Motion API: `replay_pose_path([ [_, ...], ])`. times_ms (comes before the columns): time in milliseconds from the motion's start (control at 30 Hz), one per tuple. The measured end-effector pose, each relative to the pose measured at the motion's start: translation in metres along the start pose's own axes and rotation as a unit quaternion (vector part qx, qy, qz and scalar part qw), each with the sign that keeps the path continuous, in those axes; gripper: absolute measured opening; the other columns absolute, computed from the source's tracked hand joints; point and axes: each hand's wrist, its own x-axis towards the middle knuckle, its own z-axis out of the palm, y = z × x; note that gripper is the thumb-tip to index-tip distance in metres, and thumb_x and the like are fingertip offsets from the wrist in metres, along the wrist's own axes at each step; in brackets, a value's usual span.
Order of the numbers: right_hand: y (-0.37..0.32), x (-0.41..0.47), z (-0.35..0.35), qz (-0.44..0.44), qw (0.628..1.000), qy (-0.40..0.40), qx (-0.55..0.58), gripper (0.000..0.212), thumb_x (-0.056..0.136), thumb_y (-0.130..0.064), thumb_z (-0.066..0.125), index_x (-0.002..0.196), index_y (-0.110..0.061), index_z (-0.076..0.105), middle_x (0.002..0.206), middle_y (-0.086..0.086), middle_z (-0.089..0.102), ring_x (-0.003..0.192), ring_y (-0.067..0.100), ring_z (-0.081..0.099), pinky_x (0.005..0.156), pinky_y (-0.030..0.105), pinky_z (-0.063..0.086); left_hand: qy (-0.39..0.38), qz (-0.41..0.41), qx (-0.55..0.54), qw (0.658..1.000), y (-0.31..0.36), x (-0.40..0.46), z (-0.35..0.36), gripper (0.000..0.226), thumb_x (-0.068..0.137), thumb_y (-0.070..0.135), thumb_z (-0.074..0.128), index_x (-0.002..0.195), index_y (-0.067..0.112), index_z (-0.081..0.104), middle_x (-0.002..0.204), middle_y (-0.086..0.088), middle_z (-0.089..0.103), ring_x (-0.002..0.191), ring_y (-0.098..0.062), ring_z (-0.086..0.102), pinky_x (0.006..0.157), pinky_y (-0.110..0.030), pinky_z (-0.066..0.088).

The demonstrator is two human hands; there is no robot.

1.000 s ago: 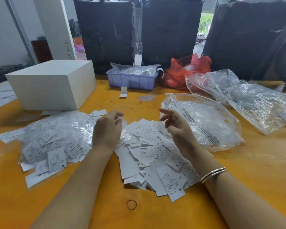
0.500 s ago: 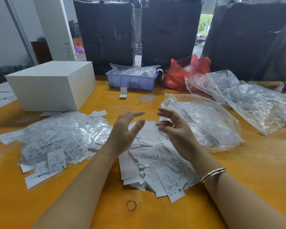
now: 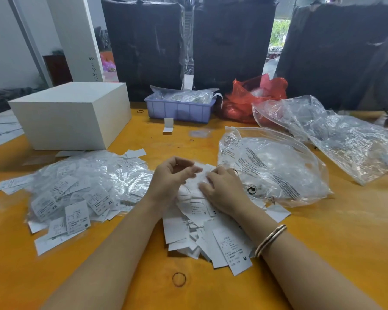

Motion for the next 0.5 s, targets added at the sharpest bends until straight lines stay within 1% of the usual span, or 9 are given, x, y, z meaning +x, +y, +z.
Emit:
replay_pose_path([
  [33,0.0,0.0,0.0,0.006,1.0,-0.008,-0.017,0.033,0.093,-0.037,0.045,0.105,-0.012,0.063,0.12,0.009,0.053,0.113,0.03,0.041,0.096,0.037,0.032,-0.004,-0.006,-0.009,1.0,-0.001,0.0,0.001,0.013,0.082,0.011,0.069,0.092,0.015,0.061,0.084,0.003,0.075,0.075,-0.004,0.066,0.061,-0.012,0.048],
  [67,0.0,0.001,-0.001,0.012,1.0,-0.01,-0.006,0.034,0.092,-0.039,0.047,0.108,-0.015,0.064,0.121,0.008,0.052,0.114,0.029,0.04,0.097,0.036,0.032,-0.01,-0.011,-0.017,1.0,-0.002,0.0,0.001,0.017,0.082,0.008,0.069,0.095,0.016,0.061,0.085,0.004,0.075,0.077,-0.005,0.067,0.062,-0.012,0.048],
  [133,0.0,0.0,-0.003,0.018,0.999,0.002,0.048,0.032,0.09,-0.039,0.052,0.113,-0.019,0.065,0.121,0.006,0.055,0.115,0.027,0.041,0.098,0.035,0.032,-0.021,-0.012,-0.03,0.999,-0.003,0.0,0.001,0.025,0.082,0.002,0.068,0.1,0.018,0.063,0.084,0.005,0.074,0.079,-0.004,0.066,0.064,-0.012,0.048],
  [200,-0.001,-0.002,-0.006,0.014,0.997,0.014,0.075,0.028,0.089,-0.037,0.056,0.109,-0.021,0.067,0.118,0.004,0.059,0.114,0.025,0.043,0.098,0.034,0.032,-0.025,-0.006,-0.039,0.999,-0.004,0.0,0.001,0.03,0.081,-0.001,0.068,0.104,0.018,0.064,0.081,0.006,0.072,0.079,-0.004,0.065,0.067,-0.013,0.048],
  [333,-0.002,-0.007,-0.006,0.013,0.997,0.014,0.069,0.024,0.089,-0.037,0.056,0.105,-0.022,0.065,0.116,0.001,0.063,0.115,0.026,0.044,0.096,0.036,0.033,-0.028,0.007,-0.042,0.999,-0.005,-0.001,0.002,0.031,0.082,-0.002,0.067,0.106,0.018,0.064,0.077,0.008,0.067,0.078,-0.003,0.063,0.07,-0.013,0.048],
  [433,-0.003,-0.009,-0.007,0.013,0.998,-0.005,0.065,0.025,0.091,-0.037,0.052,0.111,-0.024,0.058,0.118,0.0,0.062,0.116,0.026,0.04,0.094,0.036,0.029,-0.025,0.014,-0.042,0.999,-0.005,-0.001,0.002,0.03,0.082,0.0,0.067,0.107,0.017,0.063,0.076,0.007,0.065,0.077,-0.004,0.062,0.071,-0.014,0.048],
  [500,-0.002,-0.009,-0.008,0.003,0.996,-0.017,0.084,0.026,0.091,-0.034,0.053,0.116,-0.025,0.054,0.121,-0.002,0.061,0.117,0.024,0.041,0.096,0.036,0.029,-0.015,0.017,-0.041,0.999,-0.005,-0.001,0.002,0.03,0.082,0.002,0.068,0.107,0.019,0.063,0.077,0.006,0.065,0.077,-0.004,0.062,0.071,-0.014,0.048],
])
